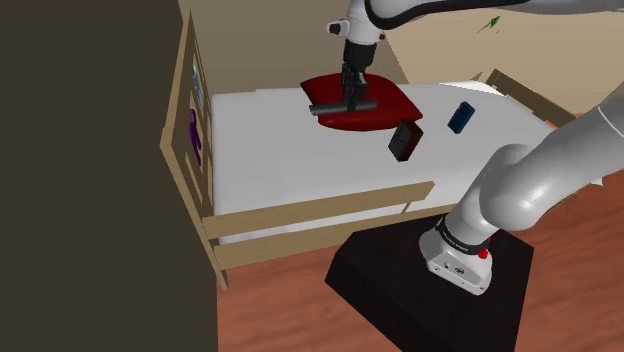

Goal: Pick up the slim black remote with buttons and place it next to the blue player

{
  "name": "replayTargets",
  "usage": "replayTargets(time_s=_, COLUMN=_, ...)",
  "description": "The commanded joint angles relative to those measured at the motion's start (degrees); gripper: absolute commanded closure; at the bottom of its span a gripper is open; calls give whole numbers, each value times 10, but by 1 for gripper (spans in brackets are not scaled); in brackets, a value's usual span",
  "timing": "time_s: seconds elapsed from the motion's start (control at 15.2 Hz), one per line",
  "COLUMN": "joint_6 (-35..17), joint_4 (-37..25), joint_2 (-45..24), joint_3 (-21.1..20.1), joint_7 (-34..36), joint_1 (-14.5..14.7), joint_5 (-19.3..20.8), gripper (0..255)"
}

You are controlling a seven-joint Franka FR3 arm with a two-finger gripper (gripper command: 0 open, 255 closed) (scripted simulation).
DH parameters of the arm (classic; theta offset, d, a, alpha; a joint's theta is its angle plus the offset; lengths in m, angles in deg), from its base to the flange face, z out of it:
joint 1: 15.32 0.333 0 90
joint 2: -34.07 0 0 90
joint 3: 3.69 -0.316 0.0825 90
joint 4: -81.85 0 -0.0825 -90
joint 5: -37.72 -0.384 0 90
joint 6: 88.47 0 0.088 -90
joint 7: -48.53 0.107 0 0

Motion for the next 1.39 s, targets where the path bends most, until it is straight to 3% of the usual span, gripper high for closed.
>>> replayTargets(time_s=0.0, joint_6=-1, joint_4=21, joint_2=20, joint_3=13, joint_7=-20, joint_1=-9, joint_5=7, gripper=255)
replayTargets(time_s=0.66, joint_6=24, joint_4=107, joint_2=130, joint_3=98, joint_7=-134, joint_1=-69, joint_5=67, gripper=255)
replayTargets(time_s=1.32, joint_6=48, joint_4=126, joint_2=183, joint_3=200, joint_7=-262, joint_1=-137, joint_5=147, gripper=255)
